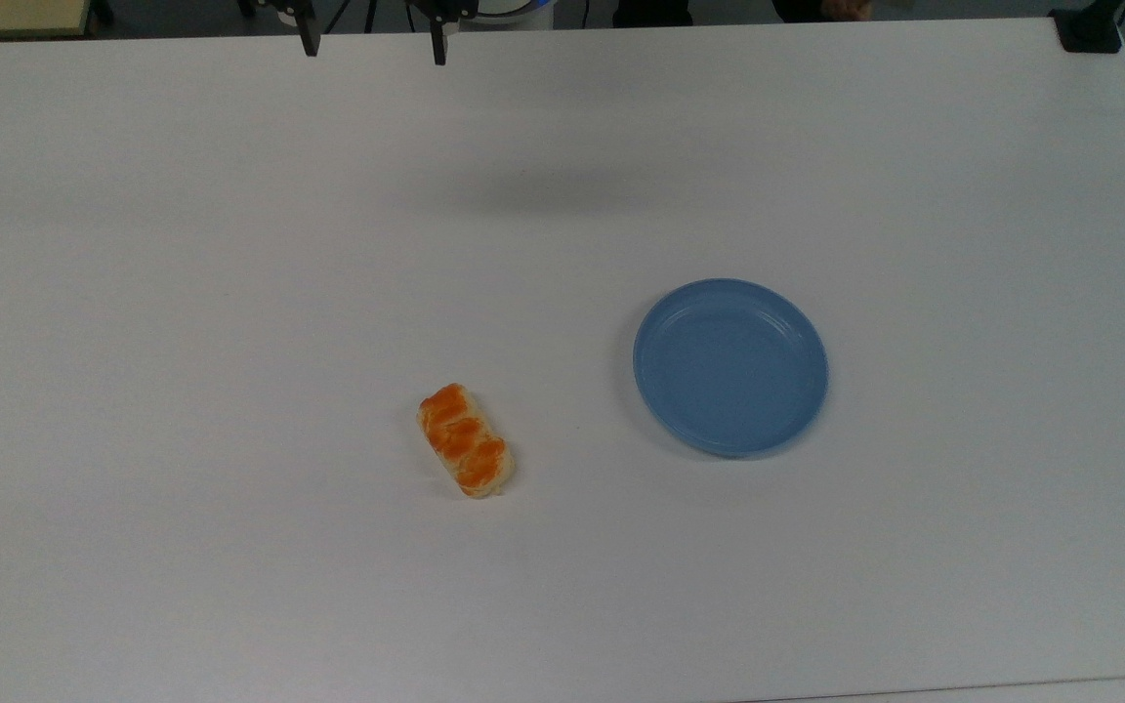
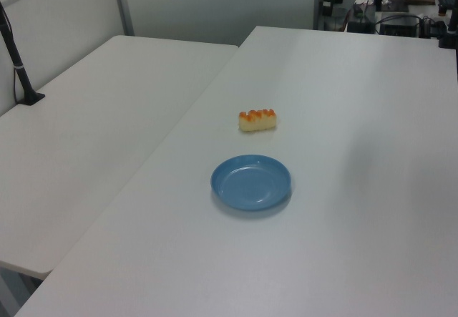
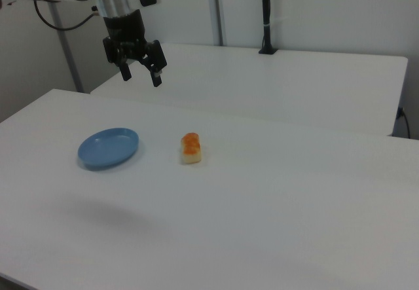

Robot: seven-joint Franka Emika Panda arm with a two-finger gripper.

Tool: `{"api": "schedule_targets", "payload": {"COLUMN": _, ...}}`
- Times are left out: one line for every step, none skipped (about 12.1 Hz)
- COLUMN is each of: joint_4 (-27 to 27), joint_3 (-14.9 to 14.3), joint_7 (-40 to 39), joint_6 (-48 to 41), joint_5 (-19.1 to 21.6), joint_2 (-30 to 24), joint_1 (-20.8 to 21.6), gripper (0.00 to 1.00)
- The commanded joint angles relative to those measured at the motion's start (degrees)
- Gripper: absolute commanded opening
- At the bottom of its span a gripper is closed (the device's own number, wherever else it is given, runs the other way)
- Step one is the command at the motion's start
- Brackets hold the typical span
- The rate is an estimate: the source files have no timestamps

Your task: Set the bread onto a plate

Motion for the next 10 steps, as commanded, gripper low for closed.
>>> {"api": "schedule_targets", "payload": {"joint_4": -0.8, "joint_3": 1.0, "joint_7": -0.8, "joint_6": -1.2, "joint_5": 0.0, "joint_2": -0.9, "joint_1": -0.4, "gripper": 1.00}}
{"api": "schedule_targets", "payload": {"joint_4": -1.0, "joint_3": 1.1, "joint_7": -0.8, "joint_6": -1.0, "joint_5": -0.1, "joint_2": -0.7, "joint_1": -0.1, "gripper": 1.00}}
{"api": "schedule_targets", "payload": {"joint_4": -1.8, "joint_3": 1.8, "joint_7": -0.9, "joint_6": -0.9, "joint_5": -0.2, "joint_2": -0.8, "joint_1": -0.1, "gripper": 1.00}}
{"api": "schedule_targets", "payload": {"joint_4": -2.3, "joint_3": 2.4, "joint_7": -0.8, "joint_6": -0.7, "joint_5": -0.2, "joint_2": -0.8, "joint_1": -0.2, "gripper": 1.00}}
{"api": "schedule_targets", "payload": {"joint_4": -2.6, "joint_3": 2.5, "joint_7": -0.9, "joint_6": -0.6, "joint_5": -0.2, "joint_2": -0.7, "joint_1": -0.3, "gripper": 1.00}}
{"api": "schedule_targets", "payload": {"joint_4": -2.6, "joint_3": 2.5, "joint_7": -0.9, "joint_6": -0.6, "joint_5": -0.2, "joint_2": -0.5, "joint_1": -0.4, "gripper": 1.00}}
{"api": "schedule_targets", "payload": {"joint_4": -3.0, "joint_3": 2.5, "joint_7": -0.6, "joint_6": -0.5, "joint_5": -0.3, "joint_2": -0.5, "joint_1": -0.4, "gripper": 1.00}}
{"api": "schedule_targets", "payload": {"joint_4": -3.1, "joint_3": 2.5, "joint_7": -0.6, "joint_6": -0.4, "joint_5": -0.4, "joint_2": -0.4, "joint_1": -0.4, "gripper": 1.00}}
{"api": "schedule_targets", "payload": {"joint_4": -3.1, "joint_3": 2.5, "joint_7": -0.6, "joint_6": -0.4, "joint_5": -0.6, "joint_2": -0.6, "joint_1": -0.5, "gripper": 1.00}}
{"api": "schedule_targets", "payload": {"joint_4": -3.1, "joint_3": 2.5, "joint_7": -0.7, "joint_6": -0.5, "joint_5": -0.6, "joint_2": -0.7, "joint_1": -0.5, "gripper": 1.00}}
